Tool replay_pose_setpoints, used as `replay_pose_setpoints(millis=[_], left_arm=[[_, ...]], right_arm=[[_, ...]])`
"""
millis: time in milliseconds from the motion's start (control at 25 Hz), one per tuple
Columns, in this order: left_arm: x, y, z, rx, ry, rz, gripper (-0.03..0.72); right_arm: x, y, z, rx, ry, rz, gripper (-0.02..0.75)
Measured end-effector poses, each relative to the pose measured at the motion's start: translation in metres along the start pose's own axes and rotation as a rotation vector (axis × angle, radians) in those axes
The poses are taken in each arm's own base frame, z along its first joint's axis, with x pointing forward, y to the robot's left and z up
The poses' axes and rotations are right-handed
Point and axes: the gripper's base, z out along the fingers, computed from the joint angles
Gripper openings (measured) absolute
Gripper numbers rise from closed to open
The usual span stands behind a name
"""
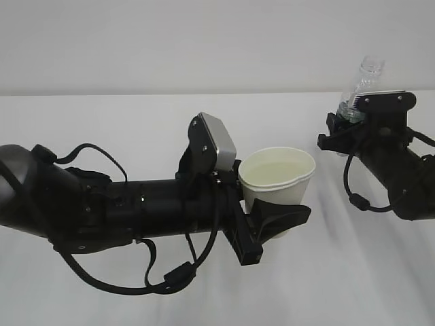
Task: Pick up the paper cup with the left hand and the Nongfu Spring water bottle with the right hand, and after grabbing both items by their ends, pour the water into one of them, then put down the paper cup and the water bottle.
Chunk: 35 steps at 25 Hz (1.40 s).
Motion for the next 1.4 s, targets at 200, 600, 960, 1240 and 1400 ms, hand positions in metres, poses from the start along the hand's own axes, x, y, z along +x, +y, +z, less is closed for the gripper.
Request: replay_pose_setpoints(millis=[200,600,960,1240,1400], left_arm=[[0.000,0.000,0.000,0.000,0.000,0.000,0.419],[-0.001,0.001,0.000,-0.015,-0.007,-0.008,0.419],[-0.001,0.002,0.000,-0.017,-0.008,-0.008,0.419],[-0.001,0.002,0.000,-0.017,-0.008,-0.008,0.419],[-0.001,0.002,0.000,-0.017,-0.008,-0.008,0.419]], right_arm=[[0.008,0.002,0.010,-0.015,0.010,-0.008,0.433],[0.025,0.005,0.021,-0.031,0.038,-0.017,0.431],[0.032,0.010,0.023,-0.073,0.039,-0.042,0.430],[0.031,0.010,0.023,-0.077,0.034,-0.045,0.430],[0.027,0.010,0.023,-0.068,-0.017,-0.040,0.459]])
